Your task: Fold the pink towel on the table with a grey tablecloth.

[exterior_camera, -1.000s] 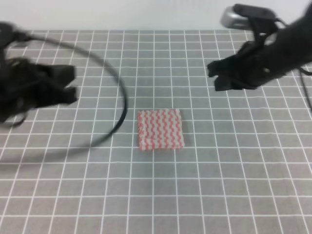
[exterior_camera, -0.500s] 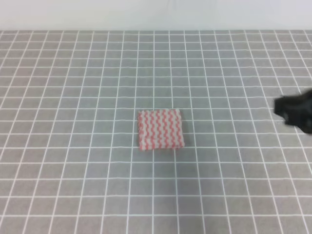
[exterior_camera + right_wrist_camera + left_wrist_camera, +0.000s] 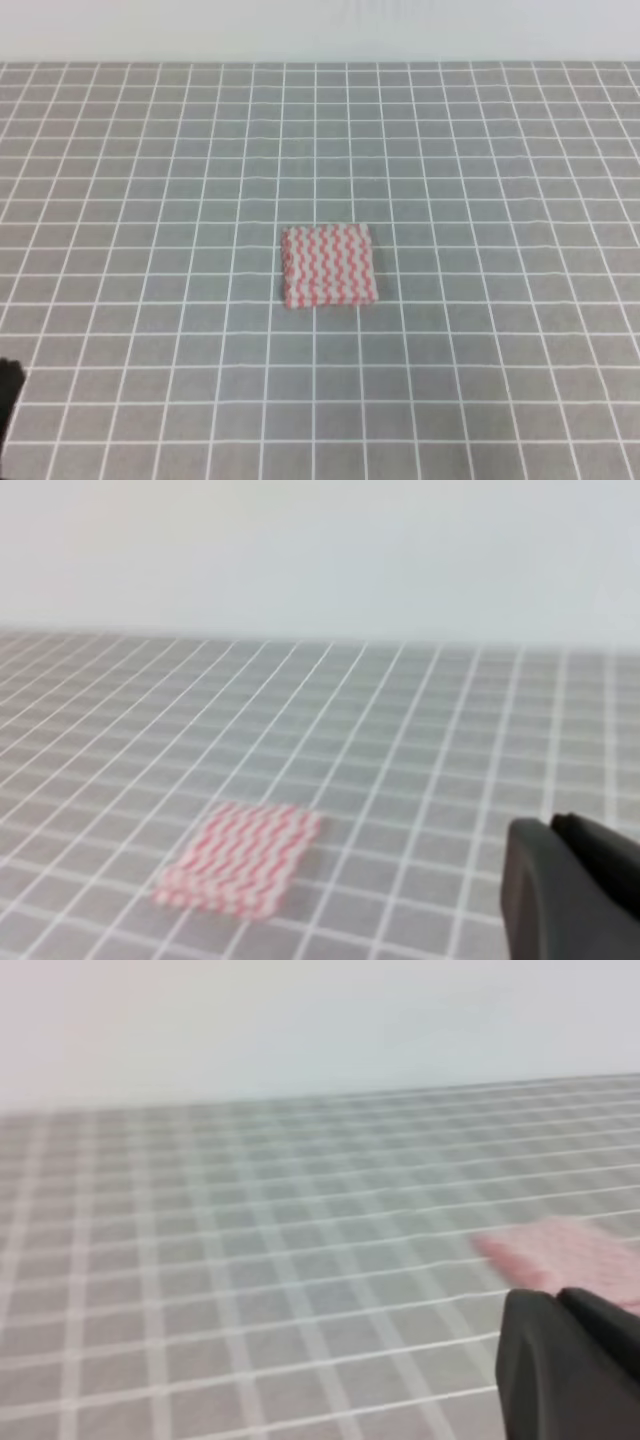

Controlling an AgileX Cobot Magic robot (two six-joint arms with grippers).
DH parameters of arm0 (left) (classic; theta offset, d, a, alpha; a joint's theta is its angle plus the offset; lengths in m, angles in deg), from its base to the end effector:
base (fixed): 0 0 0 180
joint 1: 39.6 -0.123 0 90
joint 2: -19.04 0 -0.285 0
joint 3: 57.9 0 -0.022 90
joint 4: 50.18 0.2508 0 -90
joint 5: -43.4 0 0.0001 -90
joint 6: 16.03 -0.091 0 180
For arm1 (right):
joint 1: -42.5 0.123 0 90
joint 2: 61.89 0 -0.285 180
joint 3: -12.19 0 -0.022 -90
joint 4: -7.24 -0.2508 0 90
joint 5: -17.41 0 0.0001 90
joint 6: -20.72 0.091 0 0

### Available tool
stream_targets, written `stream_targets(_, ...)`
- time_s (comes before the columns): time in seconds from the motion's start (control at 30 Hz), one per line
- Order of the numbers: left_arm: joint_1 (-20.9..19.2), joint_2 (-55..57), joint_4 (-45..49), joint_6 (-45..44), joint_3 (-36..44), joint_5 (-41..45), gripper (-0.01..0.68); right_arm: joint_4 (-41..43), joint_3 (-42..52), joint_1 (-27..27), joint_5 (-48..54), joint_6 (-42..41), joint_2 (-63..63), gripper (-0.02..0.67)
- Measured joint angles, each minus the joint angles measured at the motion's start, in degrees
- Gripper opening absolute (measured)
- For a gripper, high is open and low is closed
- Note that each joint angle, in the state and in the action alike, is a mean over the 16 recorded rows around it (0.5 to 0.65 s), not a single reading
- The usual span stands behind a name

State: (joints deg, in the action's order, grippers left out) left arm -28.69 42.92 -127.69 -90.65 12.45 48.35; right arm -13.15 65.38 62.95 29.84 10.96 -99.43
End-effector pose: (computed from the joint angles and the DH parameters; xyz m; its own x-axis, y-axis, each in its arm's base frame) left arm 0.0785 -0.0230 0.2334 -0.1041 -0.0303 -0.9941 0.2661 0.9622 -0.0572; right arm 0.1041 0.0461 0.2959 -0.2719 0.0869 -0.9584 -0.3749 0.9077 0.1886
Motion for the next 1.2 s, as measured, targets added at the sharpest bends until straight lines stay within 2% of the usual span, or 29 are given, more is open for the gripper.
stream_targets(0.2,0.00,-0.02,-0.68,-0.17,2.99,-3.90,-0.003,-0.45,8.55,0.00,-9.35,-2.51,4.30,-0.015)
stream_targets(0.37,0.01,-0.19,-0.90,-0.14,3.76,-4.74,-0.003,-1.15,12.29,0.00,-13.10,-2.94,4.33,-0.015)
stream_targets(0.83,-0.02,0.20,-0.84,-0.13,3.87,-4.60,-0.003,-0.79,14.31,-0.13,-12.30,-2.84,3.73,-0.015)
stream_targets(1.2,-0.04,0.20,-0.96,-0.20,3.89,-4.74,-0.003,2.39,19.02,-5.85,-12.28,-2.98,14.49,-0.015)
